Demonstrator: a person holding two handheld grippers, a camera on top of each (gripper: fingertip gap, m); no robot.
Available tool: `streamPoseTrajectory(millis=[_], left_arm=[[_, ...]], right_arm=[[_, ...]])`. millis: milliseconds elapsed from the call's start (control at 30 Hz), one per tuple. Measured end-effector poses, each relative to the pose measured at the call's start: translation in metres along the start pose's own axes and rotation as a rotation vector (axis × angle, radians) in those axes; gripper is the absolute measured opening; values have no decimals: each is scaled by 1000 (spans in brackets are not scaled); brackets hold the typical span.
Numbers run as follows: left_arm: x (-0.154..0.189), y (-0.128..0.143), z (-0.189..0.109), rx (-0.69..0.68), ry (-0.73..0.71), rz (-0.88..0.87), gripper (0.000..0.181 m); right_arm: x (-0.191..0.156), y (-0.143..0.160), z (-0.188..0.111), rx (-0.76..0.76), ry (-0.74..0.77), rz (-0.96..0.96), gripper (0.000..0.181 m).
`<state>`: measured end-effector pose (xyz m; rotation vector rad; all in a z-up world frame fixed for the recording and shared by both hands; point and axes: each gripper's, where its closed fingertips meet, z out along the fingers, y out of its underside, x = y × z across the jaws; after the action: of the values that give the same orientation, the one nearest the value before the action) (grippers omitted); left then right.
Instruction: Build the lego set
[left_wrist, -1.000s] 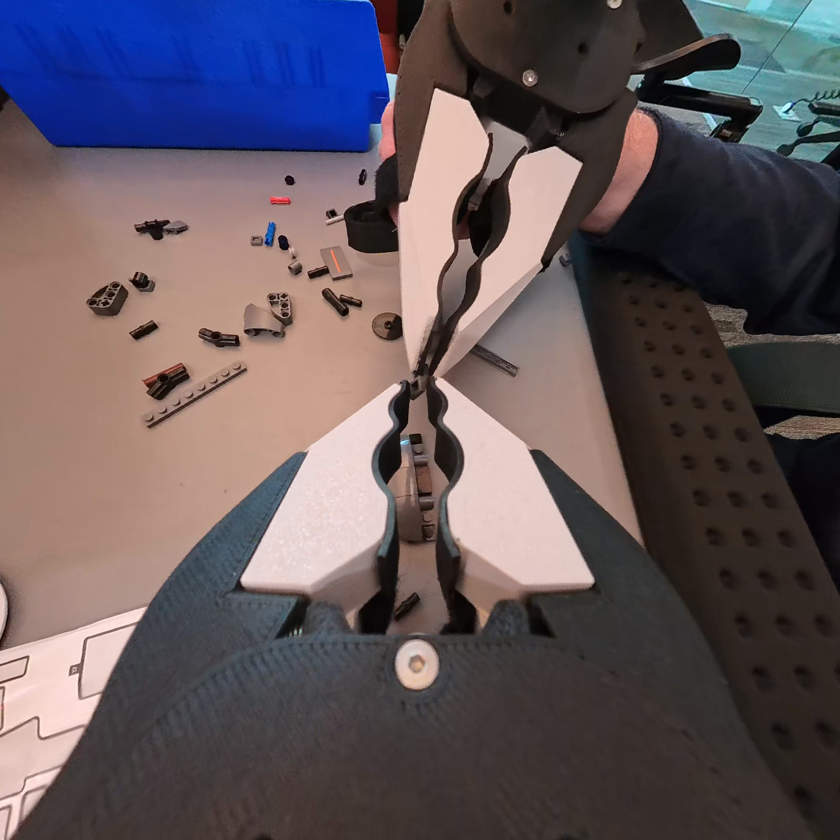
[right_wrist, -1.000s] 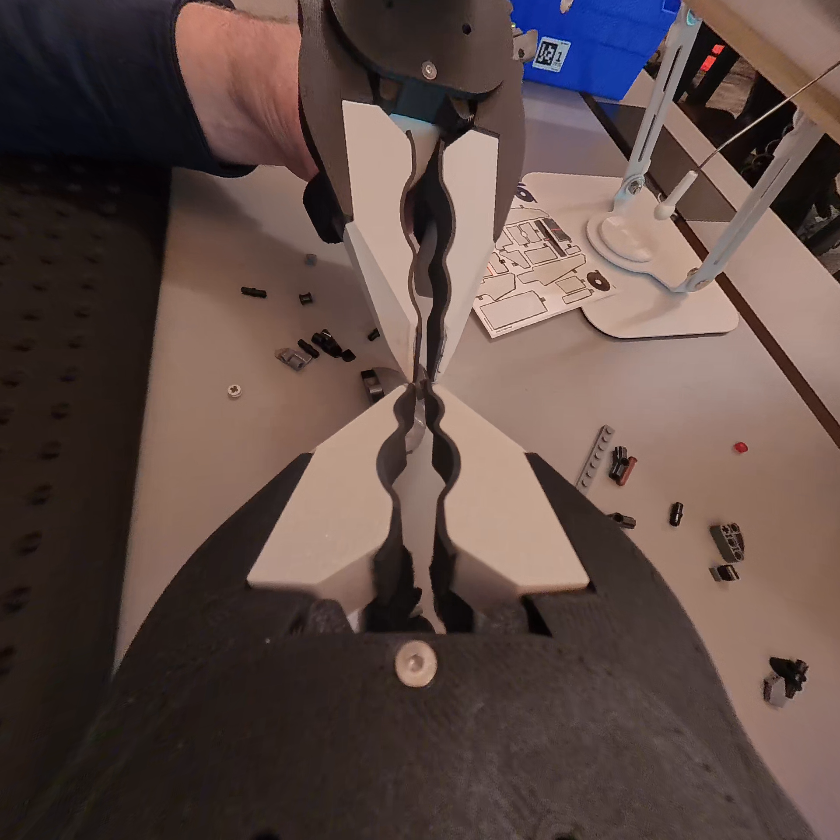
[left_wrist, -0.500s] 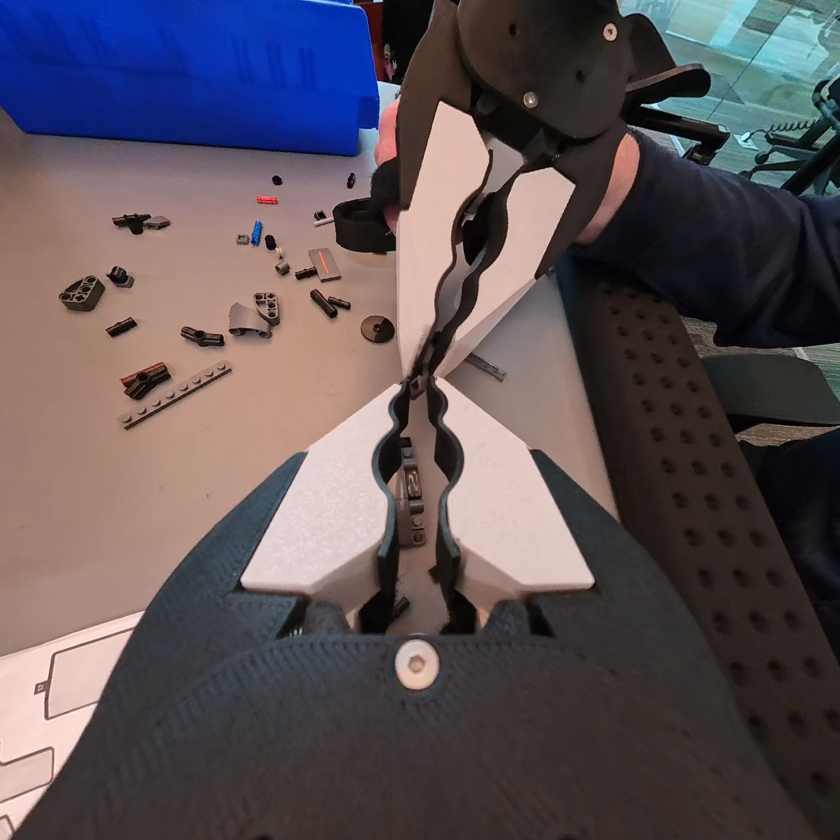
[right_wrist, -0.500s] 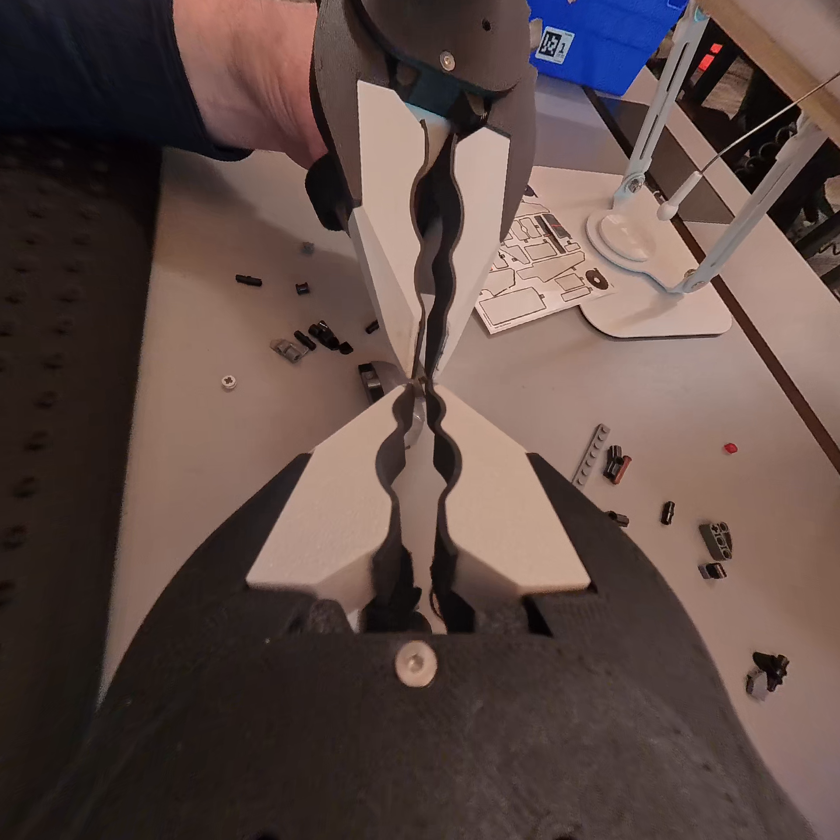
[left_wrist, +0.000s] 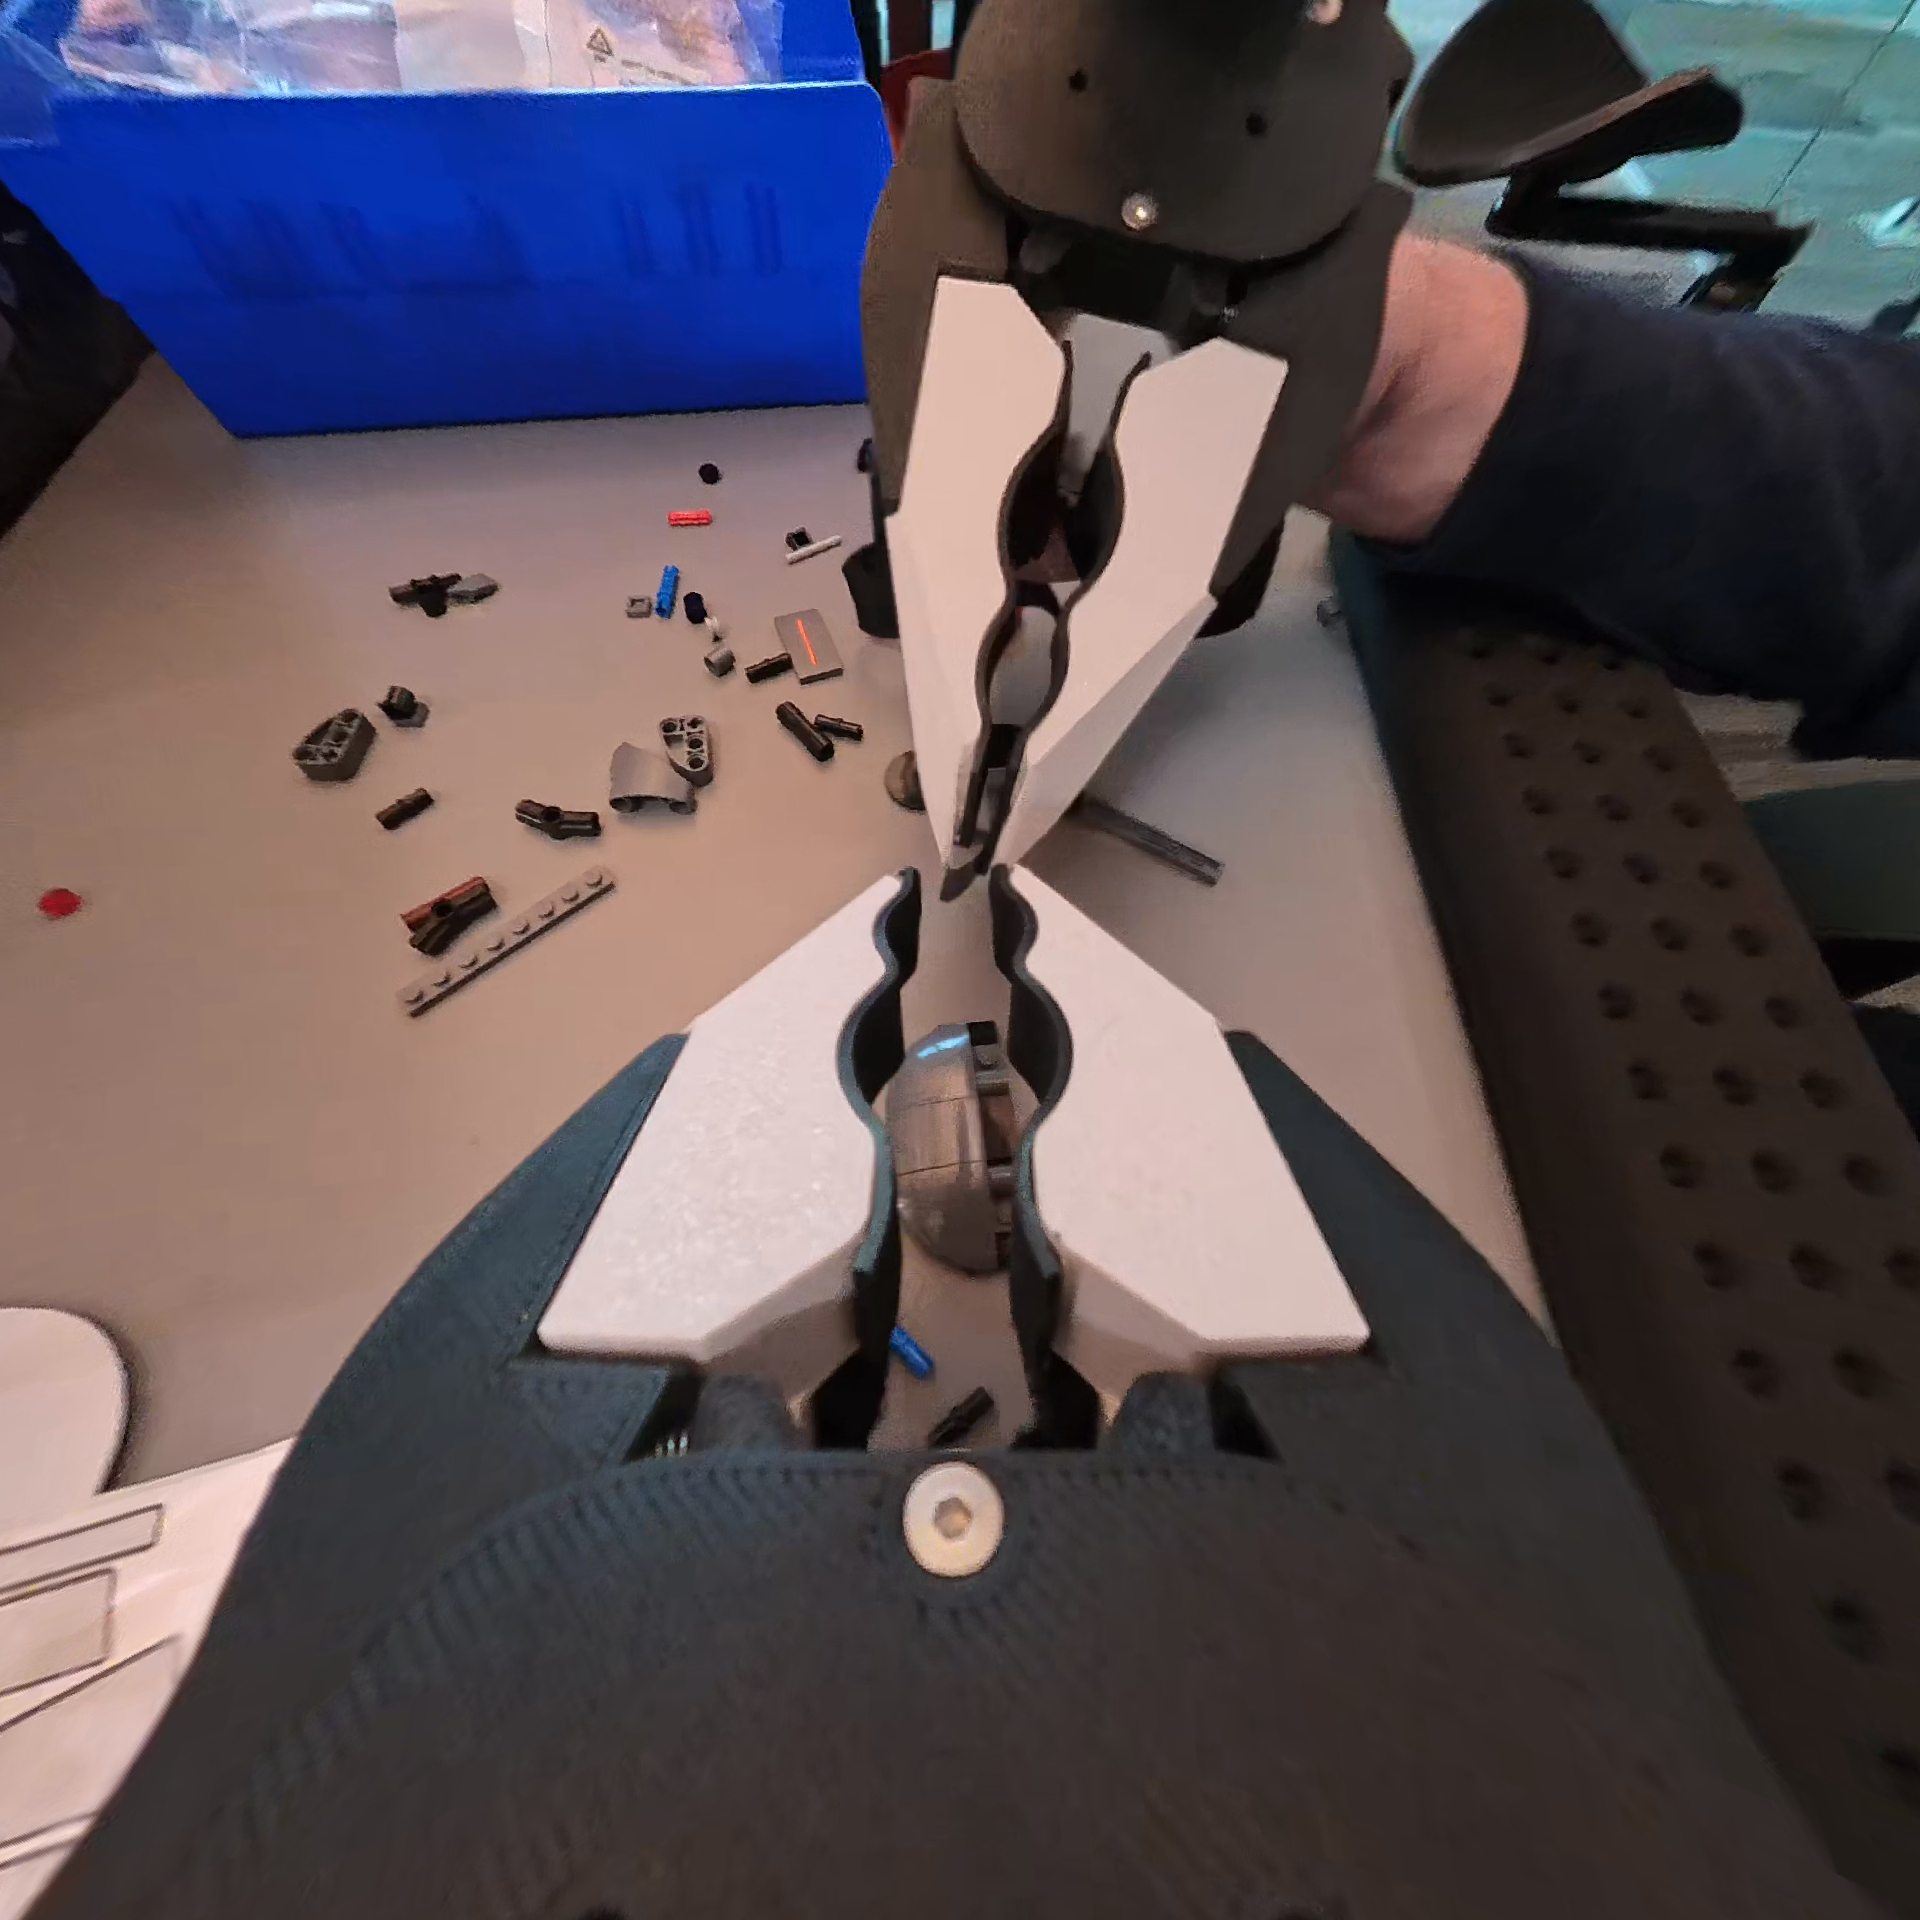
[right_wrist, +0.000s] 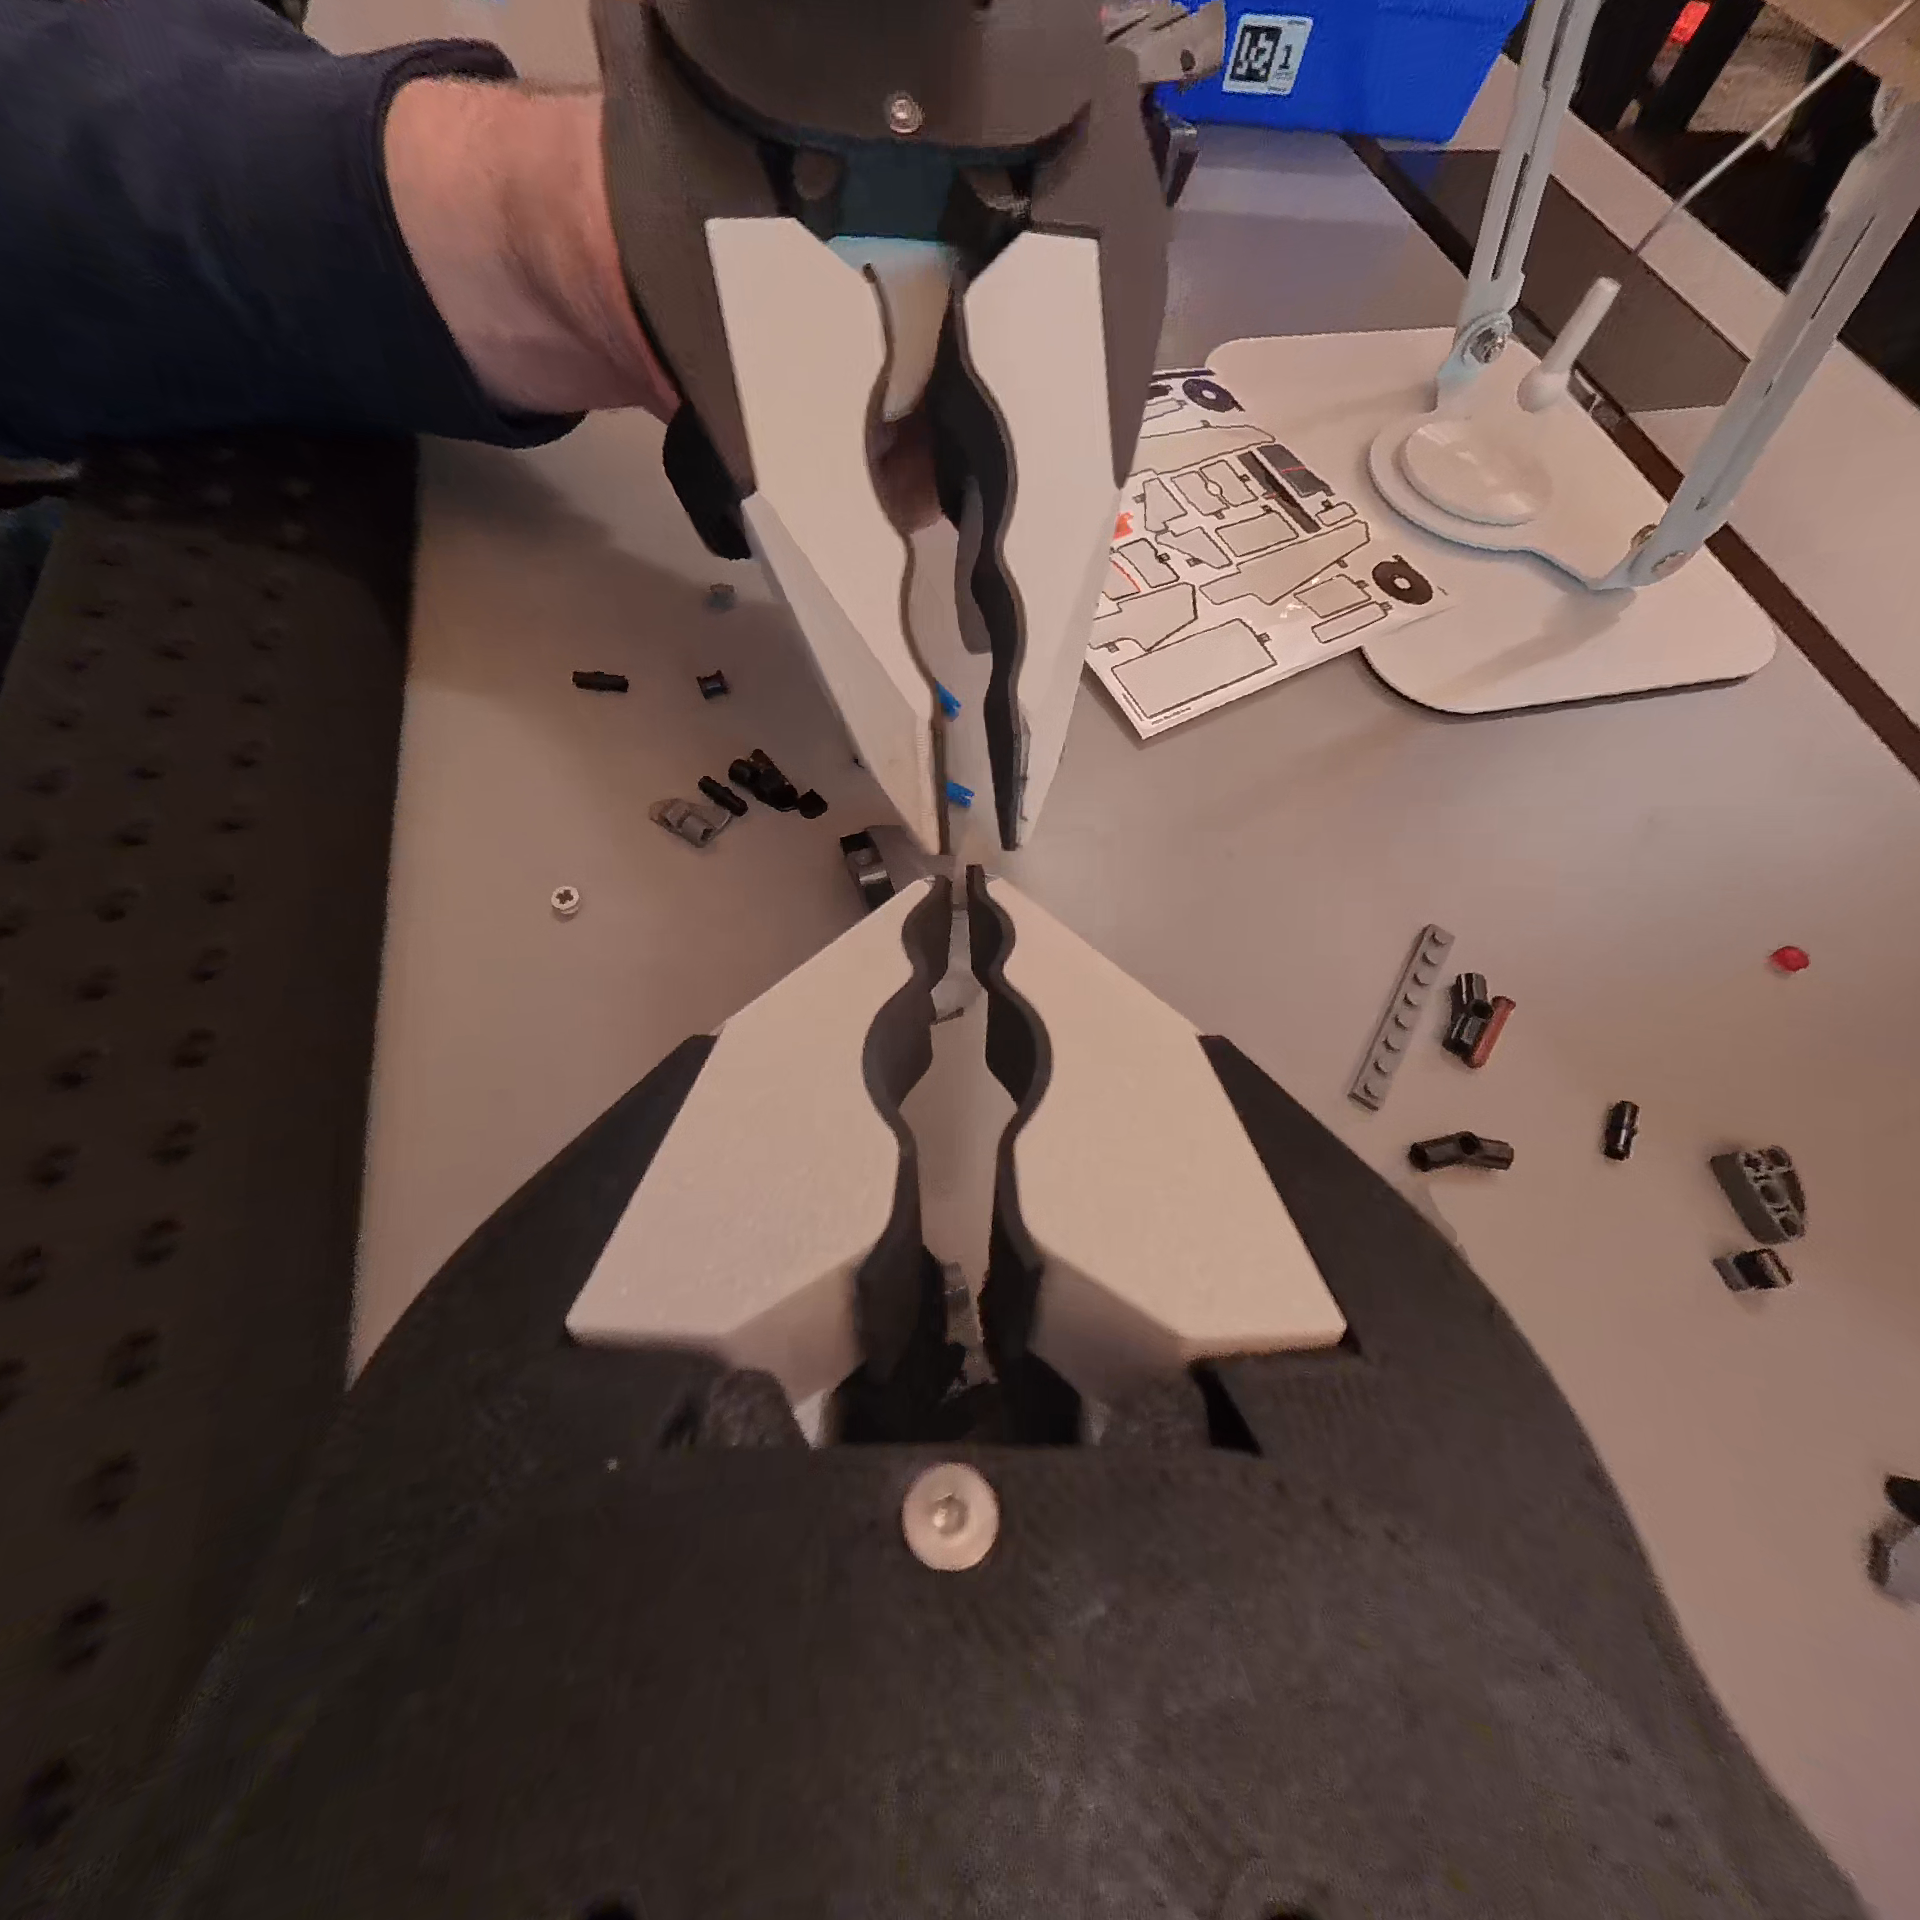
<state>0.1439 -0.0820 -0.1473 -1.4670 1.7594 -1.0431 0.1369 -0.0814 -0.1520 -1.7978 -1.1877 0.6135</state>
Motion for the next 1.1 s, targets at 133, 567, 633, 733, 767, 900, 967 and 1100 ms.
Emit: streamPoseTrajectory(millis=[133, 567, 633, 733, 767, 900, 967, 1100], left_arm=[[2, -6, 0, 11, -51, 86, 11], [-6, 1, 8, -164, -336, 507, 13], [-7, -2, 7, -169, -361, 539, 14], [-7, -3, 6, -185, -396, 591, 15], [-7, -2, 7, -198, -405, 610, 15], [-5, 2, 11, -239, -414, 659, 12], [-4, 4, 13, -247, -411, 672, 8], [-4, 7, 14, -264, -403, 672, 7]], right_arm=[[2, -1, -3, 25, -31, 69, 1], [-2, 3, -8, 42, -142, 220, 1], [-2, 2, -8, 45, -153, 235, 1], [-2, 2, -10, 52, -167, 255, 1], [-3, 2, -9, 48, -171, 261, 1], [-4, 6, -8, 29, -185, 279, 1], [-4, 6, -8, 27, -190, 285, 1], [-5, 8, -7, 14, -197, 288, 1]])
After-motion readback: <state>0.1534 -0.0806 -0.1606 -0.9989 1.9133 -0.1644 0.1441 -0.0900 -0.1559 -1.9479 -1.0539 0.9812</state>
